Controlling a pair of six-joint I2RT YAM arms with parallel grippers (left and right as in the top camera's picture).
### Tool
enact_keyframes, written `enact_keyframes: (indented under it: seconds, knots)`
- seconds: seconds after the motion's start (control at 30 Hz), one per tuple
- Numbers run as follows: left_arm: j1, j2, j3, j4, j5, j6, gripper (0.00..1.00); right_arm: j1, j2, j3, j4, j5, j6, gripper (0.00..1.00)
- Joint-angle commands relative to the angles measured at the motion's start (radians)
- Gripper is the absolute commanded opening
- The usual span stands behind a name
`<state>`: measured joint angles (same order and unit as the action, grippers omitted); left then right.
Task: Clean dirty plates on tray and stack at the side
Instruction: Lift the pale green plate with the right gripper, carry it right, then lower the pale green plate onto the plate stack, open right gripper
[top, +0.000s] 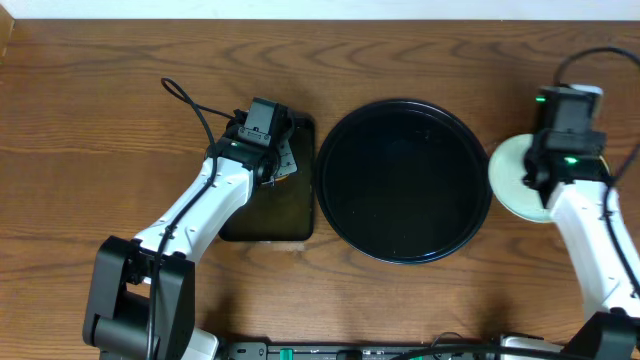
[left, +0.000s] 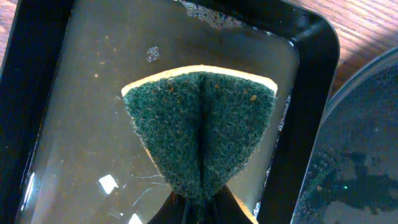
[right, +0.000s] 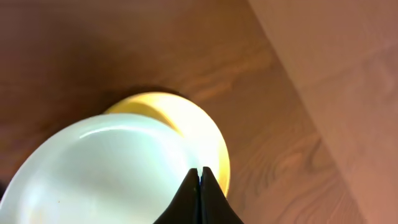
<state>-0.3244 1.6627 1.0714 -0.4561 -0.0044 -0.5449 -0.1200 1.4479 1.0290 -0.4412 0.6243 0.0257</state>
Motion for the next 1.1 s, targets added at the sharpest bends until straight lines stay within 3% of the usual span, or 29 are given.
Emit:
enact_keyframes:
  seconds: [0.0,0.37,0.57,0.8,1.07]
  knots:
    - [0.003,0.006,-0.007,-0.002,-0.016,0.014,0.09,-0.072,-0.013,0.003,-0.018,-0.156,0.052,0.01]
    - [0.003,0.006,-0.007,-0.015,-0.016,0.014,0.08,-0.093,0.013,0.003,-0.176,-0.691,0.055,0.01]
    - [0.003,0.006,-0.007,-0.014,-0.016,0.014,0.08,-0.071,0.098,0.003,-0.303,-1.091,-0.058,0.01]
    - [0.003,0.006,-0.007,-0.015,-0.016,0.014,0.08,-0.062,0.215,0.003,-0.369,-1.024,-0.057,0.01]
    - [0.003,0.006,-0.007,-0.015,-0.016,0.014,0.09,-0.077,0.209,0.003,-0.267,-0.768,0.043,0.01]
